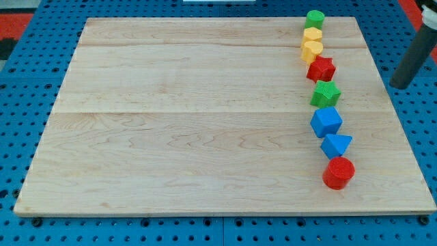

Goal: Push the blue triangle slightly to left

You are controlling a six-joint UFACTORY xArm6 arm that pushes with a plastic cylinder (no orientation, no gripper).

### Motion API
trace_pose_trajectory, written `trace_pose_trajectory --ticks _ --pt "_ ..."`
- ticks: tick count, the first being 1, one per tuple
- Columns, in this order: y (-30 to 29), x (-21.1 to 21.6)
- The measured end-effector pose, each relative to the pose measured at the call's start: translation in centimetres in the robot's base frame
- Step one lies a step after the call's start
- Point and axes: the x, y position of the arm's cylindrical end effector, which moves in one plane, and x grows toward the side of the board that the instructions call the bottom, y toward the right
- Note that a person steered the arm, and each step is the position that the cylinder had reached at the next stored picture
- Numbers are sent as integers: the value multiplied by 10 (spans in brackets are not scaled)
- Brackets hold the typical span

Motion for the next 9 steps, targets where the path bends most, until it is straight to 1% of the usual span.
trace_pose_trajectory --ticks 1,2,3,4,5,9 --pt "-4 62" --pt "-28 133" --pt "-58 153" --pt "-95 140" --pt "-106 140" --pt "-123 139"
